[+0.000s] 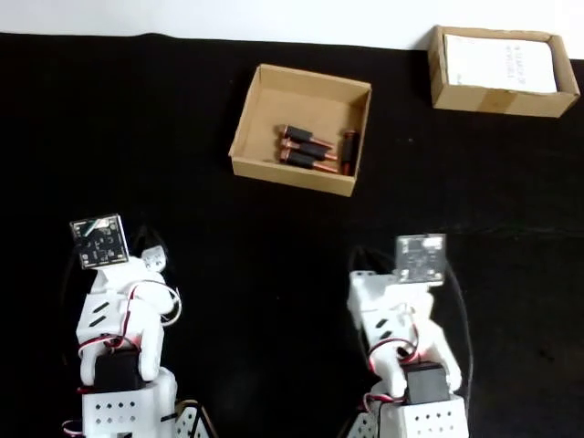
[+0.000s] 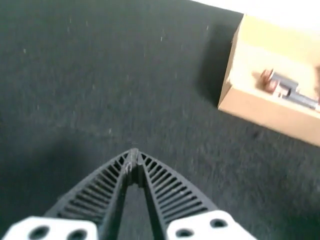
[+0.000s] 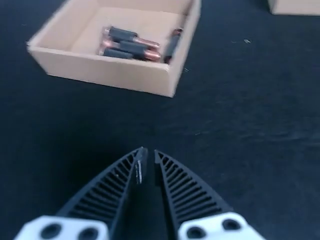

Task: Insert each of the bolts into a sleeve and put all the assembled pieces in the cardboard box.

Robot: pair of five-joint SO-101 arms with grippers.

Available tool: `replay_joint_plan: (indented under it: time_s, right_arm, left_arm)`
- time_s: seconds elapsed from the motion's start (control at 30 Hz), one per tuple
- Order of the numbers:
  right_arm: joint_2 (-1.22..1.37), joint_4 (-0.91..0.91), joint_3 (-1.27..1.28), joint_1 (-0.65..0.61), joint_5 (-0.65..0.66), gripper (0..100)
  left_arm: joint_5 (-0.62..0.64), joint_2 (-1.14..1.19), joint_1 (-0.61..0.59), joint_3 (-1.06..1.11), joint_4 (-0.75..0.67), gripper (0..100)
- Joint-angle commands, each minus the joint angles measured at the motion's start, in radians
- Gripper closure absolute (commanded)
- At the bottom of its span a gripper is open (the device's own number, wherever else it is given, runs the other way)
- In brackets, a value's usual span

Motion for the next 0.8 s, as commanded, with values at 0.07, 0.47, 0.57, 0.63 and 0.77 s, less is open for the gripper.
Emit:
replay_joint_plan:
  time_s: [0.07, 0.47, 0.57, 0.63, 0.77]
  right_arm:
    - [-0.013, 0.199, 0.120, 0.031, -0.003, 98.8]
    - [-0.010, 0.458, 0.130, 0.216, -0.003, 98.8]
    - [-0.012, 0.458, 0.130, 0.277, -0.006, 98.8]
    - [-0.012, 0.458, 0.130, 0.298, -0.006, 98.8]
    - [-0.012, 0.458, 0.131, 0.302, -0.005, 98.8]
  left_arm:
    - [-0.006, -0.008, 0.010, 0.016, 0.198, 99]
    - [-0.006, -0.007, 0.008, 0.016, 0.549, 99]
    - [-0.006, -0.005, 0.007, 0.016, 0.609, 99]
    - [-0.006, -0.005, 0.007, 0.016, 0.609, 99]
    - [-0.006, -0.005, 0.007, 0.016, 0.609, 99]
